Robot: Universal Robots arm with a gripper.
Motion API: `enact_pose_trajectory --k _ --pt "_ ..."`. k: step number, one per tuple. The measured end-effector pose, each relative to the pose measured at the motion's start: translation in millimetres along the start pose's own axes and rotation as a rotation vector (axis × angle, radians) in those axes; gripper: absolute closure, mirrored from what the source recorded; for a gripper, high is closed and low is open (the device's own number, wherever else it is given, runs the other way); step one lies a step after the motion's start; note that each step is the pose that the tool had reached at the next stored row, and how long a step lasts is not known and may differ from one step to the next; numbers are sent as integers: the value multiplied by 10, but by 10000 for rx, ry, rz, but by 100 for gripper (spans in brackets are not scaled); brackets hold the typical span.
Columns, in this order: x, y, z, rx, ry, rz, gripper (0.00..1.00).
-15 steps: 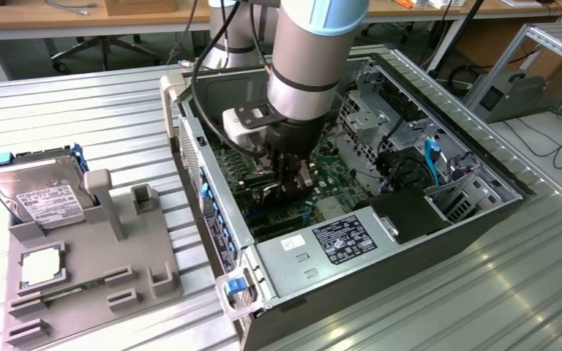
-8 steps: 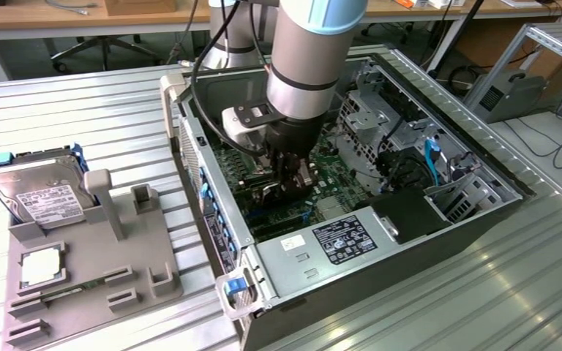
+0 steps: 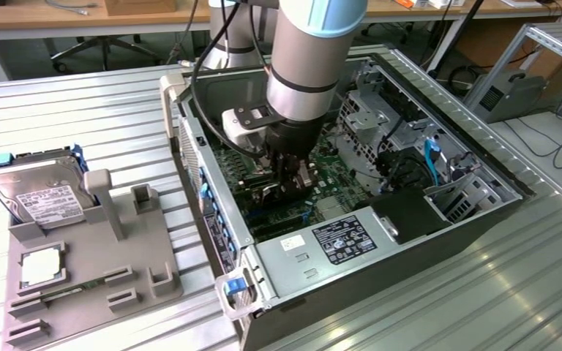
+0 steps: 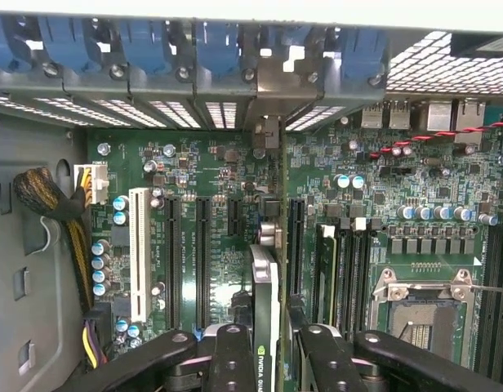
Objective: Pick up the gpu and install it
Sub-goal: 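Insert the gpu into the slot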
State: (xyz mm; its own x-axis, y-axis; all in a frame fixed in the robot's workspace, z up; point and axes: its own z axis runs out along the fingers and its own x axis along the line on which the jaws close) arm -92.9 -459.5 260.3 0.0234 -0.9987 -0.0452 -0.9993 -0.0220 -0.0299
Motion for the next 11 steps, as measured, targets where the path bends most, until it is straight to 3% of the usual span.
enact_pose_trajectory --k 7,10,11 --pt "-1 2 3 3 -6 5 73" --pt "0 0 0 0 0 0 55" --pt "0 0 0 1 -1 0 55"
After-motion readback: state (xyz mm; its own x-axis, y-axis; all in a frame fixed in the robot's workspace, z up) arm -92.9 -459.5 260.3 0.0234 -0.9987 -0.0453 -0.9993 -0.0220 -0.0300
